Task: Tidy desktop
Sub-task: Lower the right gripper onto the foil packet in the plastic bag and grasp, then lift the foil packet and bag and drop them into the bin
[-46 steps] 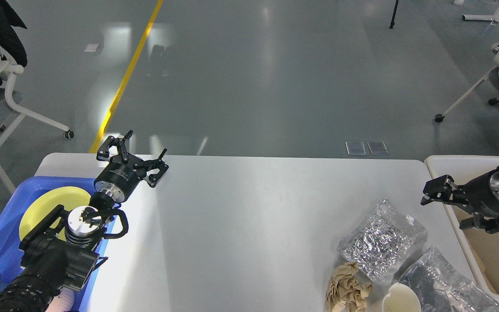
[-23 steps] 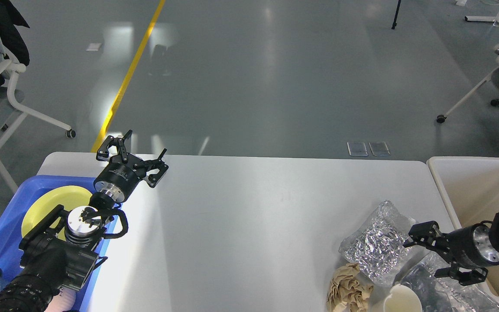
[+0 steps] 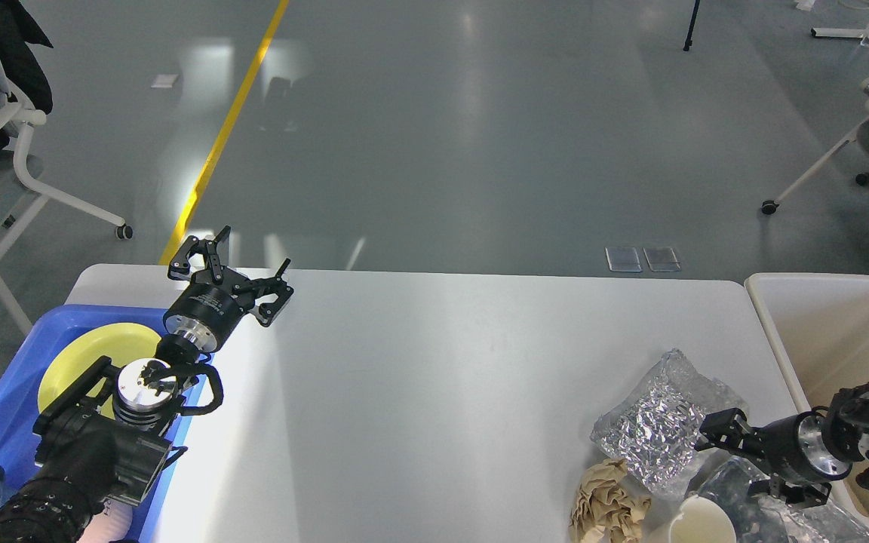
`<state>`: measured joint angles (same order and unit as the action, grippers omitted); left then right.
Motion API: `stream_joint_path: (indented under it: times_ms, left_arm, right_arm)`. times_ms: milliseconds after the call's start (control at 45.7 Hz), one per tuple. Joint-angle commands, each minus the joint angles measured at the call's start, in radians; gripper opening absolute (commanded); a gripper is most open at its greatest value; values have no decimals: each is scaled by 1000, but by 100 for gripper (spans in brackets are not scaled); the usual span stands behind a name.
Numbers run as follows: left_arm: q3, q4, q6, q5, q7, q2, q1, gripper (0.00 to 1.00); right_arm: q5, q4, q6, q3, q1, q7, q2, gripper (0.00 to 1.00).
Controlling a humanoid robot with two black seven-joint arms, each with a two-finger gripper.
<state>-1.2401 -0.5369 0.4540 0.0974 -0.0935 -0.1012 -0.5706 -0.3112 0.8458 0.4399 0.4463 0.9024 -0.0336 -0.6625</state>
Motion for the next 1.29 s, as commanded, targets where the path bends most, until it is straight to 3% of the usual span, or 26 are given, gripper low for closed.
stream_joint_path:
  times_ms: [0,22,66,110,920,1095,1270]
  left_arm:
    - [1,0,0,-1,0,0,0,97]
    - [-1,0,0,1,0,0,0,97]
    - [-1,0,0,1,0,0,0,97]
    - [-1,0,0,1,0,0,0,97]
    - [-1,0,0,1,0,0,2,97]
    - [-1,0,0,-1,0,0,1,97]
    - [-1,0,0,1,0,0,1,97]
  right_arm:
    - [-2,-22,0,-1,-17,14,6,33]
    - [-2,-24,0,-1,-17,14,6,24]
    - [-5,-22,3,-4,-17,14,4,18]
    - [-6,-21,3,-9,-17,15,1,0]
    - [-5,4,5,-26,7,20,-39,0]
    - [-3,25,46,15,186,18,-106,0]
    - [-3,48,140,195,507,18,-117,0]
